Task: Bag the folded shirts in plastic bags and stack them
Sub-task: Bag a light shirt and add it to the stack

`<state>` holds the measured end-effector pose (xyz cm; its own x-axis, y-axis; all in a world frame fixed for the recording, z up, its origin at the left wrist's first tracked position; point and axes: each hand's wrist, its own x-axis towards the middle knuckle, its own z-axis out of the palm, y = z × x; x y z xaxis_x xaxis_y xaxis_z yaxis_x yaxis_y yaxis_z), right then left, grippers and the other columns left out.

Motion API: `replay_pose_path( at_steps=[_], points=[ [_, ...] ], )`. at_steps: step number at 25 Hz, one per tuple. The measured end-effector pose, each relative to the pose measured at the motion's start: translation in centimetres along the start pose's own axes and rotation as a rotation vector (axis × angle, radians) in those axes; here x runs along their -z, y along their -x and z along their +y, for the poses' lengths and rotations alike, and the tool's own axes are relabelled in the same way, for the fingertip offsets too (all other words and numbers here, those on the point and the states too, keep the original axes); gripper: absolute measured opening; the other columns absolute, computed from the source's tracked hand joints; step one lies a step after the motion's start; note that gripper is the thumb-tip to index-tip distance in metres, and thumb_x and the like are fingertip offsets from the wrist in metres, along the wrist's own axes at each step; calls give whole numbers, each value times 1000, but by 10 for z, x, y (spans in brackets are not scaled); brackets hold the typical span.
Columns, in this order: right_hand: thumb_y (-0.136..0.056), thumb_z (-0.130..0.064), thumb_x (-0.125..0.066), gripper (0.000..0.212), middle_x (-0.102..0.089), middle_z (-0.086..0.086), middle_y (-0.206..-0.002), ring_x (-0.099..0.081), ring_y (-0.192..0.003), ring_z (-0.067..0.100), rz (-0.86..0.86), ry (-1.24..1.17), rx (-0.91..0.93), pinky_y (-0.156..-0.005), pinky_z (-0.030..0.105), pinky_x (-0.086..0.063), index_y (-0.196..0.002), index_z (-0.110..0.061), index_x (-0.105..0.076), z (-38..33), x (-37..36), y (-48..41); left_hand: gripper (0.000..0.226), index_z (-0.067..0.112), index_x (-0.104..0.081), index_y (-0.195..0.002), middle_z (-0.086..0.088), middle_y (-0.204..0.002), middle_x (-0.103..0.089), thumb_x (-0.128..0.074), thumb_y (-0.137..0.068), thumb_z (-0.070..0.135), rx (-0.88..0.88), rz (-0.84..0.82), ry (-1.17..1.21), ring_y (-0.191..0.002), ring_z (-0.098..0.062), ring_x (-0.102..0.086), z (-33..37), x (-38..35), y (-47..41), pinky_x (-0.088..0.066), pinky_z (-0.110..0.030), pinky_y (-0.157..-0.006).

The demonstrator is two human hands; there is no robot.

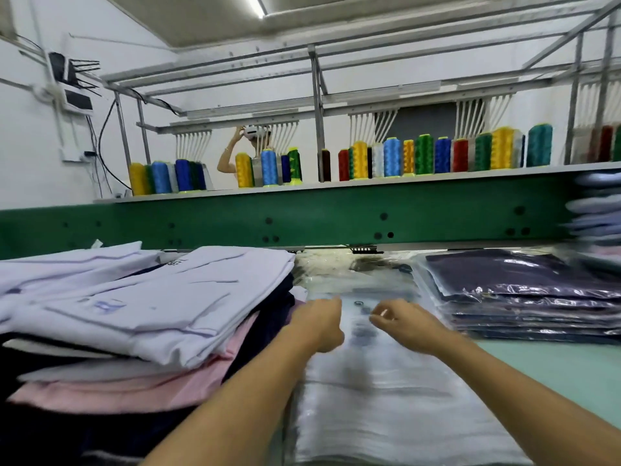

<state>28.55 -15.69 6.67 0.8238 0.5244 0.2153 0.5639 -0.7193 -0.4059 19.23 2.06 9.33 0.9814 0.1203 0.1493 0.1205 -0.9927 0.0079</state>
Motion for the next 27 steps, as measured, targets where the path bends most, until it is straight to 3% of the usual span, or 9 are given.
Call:
replay_pose_path(
  at_steps=[3, 5, 9, 12, 15, 18, 22, 25, 27],
  points=[
    [-98, -31, -56, 15, -75, -1, -90, -69, -83, 20, 38, -325, 113, -78, 41, -59, -102, -24, -69, -72, -3, -4, 39, 15, -47, -129, -9, -132, -58, -55, -92, 24, 39, 152, -329, -123, -31, -50, -14, 50, 12, -38, -41, -97],
    [-97, -20, -55, 15, -76, 4, -81, -69, -71, 17, 3, -524, 171, -63, 30, -58, -100, -18, -70, -117, -7, -4, 46, 20, -48, -132, -5, -135, -54, -60, -90, 34, 175, 129, -484, -126, -28, -46, -32, 82, 23, -36, -41, -99],
    [-97, -18, -55, 19, -73, 10, -79, -57, -55, 13, -85, -776, 121, -47, 20, -42, -96, -7, -71, -181, -15, -1, 19, 18, -54, -80, -1, -93, -63, -67, -81, 31, 321, 8, -408, -71, -20, -58, -73, 133, 53, -43, -29, -61],
    [-96, -20, -56, 19, -66, 6, -71, -44, -48, 15, -161, -900, 13, -45, 21, -36, -88, -6, -67, -206, -16, -1, 14, 16, -54, -76, -1, -79, -59, -59, -85, 25, 268, 33, -361, -59, -19, -57, -101, 149, 72, -43, -29, -55],
    [-94, -25, -58, 12, -53, 1, -57, -37, -40, 13, -246, -1015, -82, -41, 18, -29, -88, -14, -58, -216, -18, -3, 46, 16, -62, -95, -1, -93, -64, -65, -80, 59, 198, -97, -174, -81, -21, -59, -115, 148, 81, -51, -36, -71],
    [-97, -23, -60, 11, -51, -1, -51, -45, -34, 12, -235, -1106, -103, -40, 19, -42, -91, -15, -54, -223, -20, -7, 72, 18, -53, -92, 0, -90, -56, -62, -60, 82, 185, -214, -163, -81, -22, -54, -115, 144, 78, -45, -36, -69],
    [-94, -22, -58, 14, -64, 9, -67, -60, -46, 19, -171, -1209, -119, -46, 23, -50, -99, -9, -62, -237, -17, -14, 39, 16, -58, -68, -1, -69, -60, -65, -76, 54, 122, -133, -218, -60, -20, -56, -114, 148, 69, -49, -33, -59],
    [-91, -35, -57, 25, -67, 11, -73, -66, -56, 24, -302, -1282, -155, -59, 34, -60, -92, -13, -68, -250, -6, -17, 32, 17, -67, -70, 4, -61, -62, -61, -81, 46, 140, -51, -122, -42, -15, -64, -115, 164, 68, -50, -27, -47],
    [-95, -26, -52, 22, -68, 12, -69, -67, -56, 24, -311, -1401, -150, -56, 34, -59, -90, -10, -67, -259, 4, -22, 29, 19, -70, -67, 7, -55, -61, -60, -80, 43, 141, 1, -33, -45, -14, -67, -117, 175, 67, -45, -21, -46]
  ],
)
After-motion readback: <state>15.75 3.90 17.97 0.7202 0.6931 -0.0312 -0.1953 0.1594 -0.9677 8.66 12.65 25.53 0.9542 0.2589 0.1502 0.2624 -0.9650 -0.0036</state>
